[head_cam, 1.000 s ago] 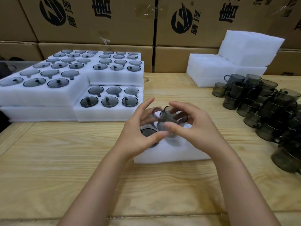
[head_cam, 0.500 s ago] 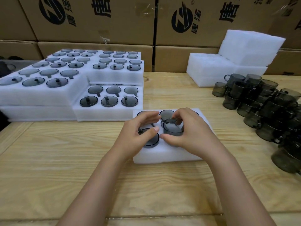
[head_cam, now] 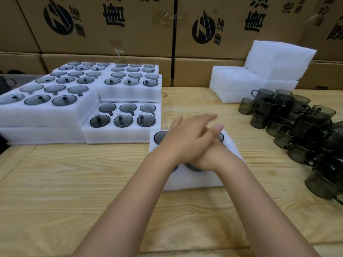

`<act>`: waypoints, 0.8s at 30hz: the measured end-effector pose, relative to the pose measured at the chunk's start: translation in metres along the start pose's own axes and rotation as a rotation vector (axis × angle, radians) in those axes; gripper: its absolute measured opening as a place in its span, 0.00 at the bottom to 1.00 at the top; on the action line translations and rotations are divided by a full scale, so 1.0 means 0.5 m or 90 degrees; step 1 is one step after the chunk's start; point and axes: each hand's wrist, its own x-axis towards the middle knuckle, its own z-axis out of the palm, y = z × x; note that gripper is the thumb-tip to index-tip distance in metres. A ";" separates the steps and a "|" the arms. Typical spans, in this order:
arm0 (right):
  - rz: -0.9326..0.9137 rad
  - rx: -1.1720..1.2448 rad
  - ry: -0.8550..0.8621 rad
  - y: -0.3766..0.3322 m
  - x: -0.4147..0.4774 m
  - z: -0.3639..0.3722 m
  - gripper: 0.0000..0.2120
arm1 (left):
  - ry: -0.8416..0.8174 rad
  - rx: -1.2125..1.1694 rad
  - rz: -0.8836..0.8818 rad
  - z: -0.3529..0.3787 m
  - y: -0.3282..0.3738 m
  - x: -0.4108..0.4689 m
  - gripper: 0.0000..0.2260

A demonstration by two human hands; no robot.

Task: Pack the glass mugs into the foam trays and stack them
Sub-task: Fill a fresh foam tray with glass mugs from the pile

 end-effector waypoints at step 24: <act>0.157 0.038 0.273 0.014 -0.087 0.068 0.20 | 0.306 0.354 0.221 0.121 -0.033 -0.098 0.24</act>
